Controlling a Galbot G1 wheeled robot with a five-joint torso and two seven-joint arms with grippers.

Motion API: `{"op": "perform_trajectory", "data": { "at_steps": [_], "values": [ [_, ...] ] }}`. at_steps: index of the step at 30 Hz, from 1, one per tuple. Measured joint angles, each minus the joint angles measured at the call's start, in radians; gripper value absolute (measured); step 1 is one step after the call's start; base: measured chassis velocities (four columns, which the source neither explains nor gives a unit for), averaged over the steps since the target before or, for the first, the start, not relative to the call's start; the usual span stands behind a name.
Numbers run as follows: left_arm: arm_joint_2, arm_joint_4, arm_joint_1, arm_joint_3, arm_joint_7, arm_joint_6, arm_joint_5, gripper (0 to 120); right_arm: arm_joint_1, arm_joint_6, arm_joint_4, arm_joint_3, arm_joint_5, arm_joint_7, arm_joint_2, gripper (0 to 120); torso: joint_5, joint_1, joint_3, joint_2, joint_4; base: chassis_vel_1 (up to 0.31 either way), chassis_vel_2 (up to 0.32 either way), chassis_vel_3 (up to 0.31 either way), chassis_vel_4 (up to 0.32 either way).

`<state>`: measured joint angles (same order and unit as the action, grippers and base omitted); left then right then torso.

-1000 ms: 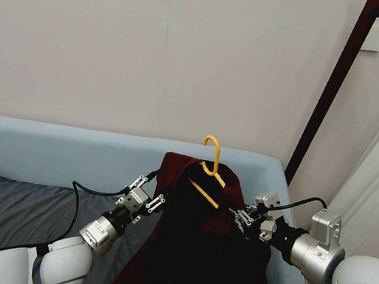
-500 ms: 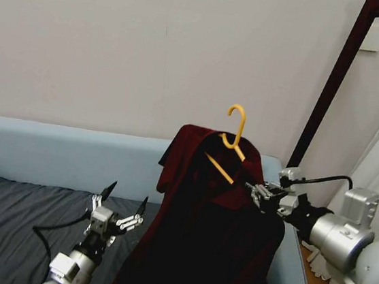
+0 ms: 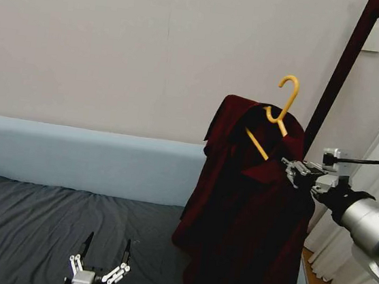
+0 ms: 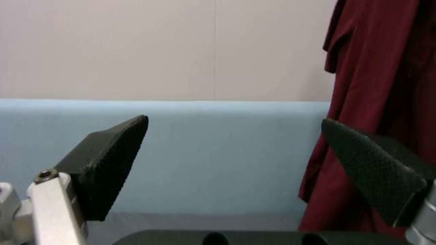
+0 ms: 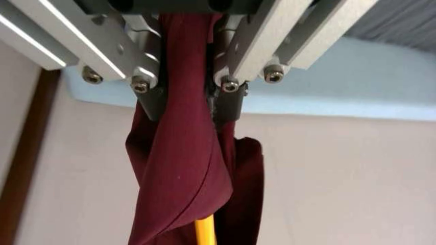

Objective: Pick up the clothes from the sofa and hang them on the clothes hanger.

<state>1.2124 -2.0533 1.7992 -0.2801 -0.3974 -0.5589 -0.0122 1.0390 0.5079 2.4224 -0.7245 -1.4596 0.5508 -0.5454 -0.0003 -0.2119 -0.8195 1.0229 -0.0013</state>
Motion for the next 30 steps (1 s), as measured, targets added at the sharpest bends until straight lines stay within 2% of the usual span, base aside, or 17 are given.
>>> {"op": "perform_trajectory", "data": {
  "at_steps": [3, 5, 10, 13, 15, 17, 24, 30],
  "values": [
    [0.018, 0.004, 0.019, -0.005, 0.015, -0.031, -0.014, 100, 0.031, 0.009, 0.0, -0.049, 0.007, 0.001, -0.008, 8, 0.0, 0.0, 0.0, 0.0, 0.0001, 0.0, 0.0, 0.0, 0.0],
    [0.041, 0.008, 0.046, -0.015, 0.034, -0.083, -0.048, 100, 0.1, 0.031, 0.009, -0.142, 0.036, 0.007, -0.017, 8, -0.0001, 0.0, 0.0, 0.0, -0.0001, 0.0, 0.0, 0.0, 0.0],
    [0.047, 0.001, 0.056, -0.014, 0.036, -0.087, -0.053, 100, 0.126, 0.072, 0.022, -0.218, 0.011, 0.059, -0.019, 8, -0.0001, 0.0, 0.0, 0.0, 0.0001, 0.0, 0.0, 0.0, 0.0],
    [0.044, -0.003, 0.047, -0.011, 0.036, -0.086, -0.053, 100, 0.133, 0.137, 0.017, -0.319, -0.08, 0.149, 0.019, 8, -0.0003, 0.0, 0.0, 0.0, 0.0, 0.0, 0.0, 0.0, 0.0],
    [0.044, -0.003, 0.047, -0.011, 0.036, -0.086, -0.053, 100, 0.133, 0.137, 0.017, -0.319, -0.08, 0.149, 0.019, 8, -0.0003, 0.0, 0.0, 0.0, 0.0, 0.0, 0.0, 0.0, 0.0],
    [0.038, -0.003, 0.033, 0.004, 0.036, -0.074, -0.049, 100, 0.112, 0.188, -0.012, -0.405, -0.171, 0.23, 0.085, 8, -0.0005, 0.0, 0.0, 0.0, -0.0001, 0.0, 0.0, 0.0, 0.0],
    [0.045, 0.01, 0.014, 0.02, 0.01, -0.035, -0.056, 100, 0.034, 0.225, -0.109, -0.393, -0.177, 0.268, 0.199, 8, -0.0006, 0.0, 0.0, 0.0, 0.0002, 0.0, 0.0, 0.0, 0.0],
    [0.045, 0.018, 0.008, 0.046, 0.002, -0.028, -0.062, 100, 0.007, 0.226, -0.238, -0.328, -0.115, 0.217, 0.243, 8, -0.0003, 0.0, 0.0, 0.0, 0.0001, 0.0, 0.0, 0.0, 0.0]
  ]
}}
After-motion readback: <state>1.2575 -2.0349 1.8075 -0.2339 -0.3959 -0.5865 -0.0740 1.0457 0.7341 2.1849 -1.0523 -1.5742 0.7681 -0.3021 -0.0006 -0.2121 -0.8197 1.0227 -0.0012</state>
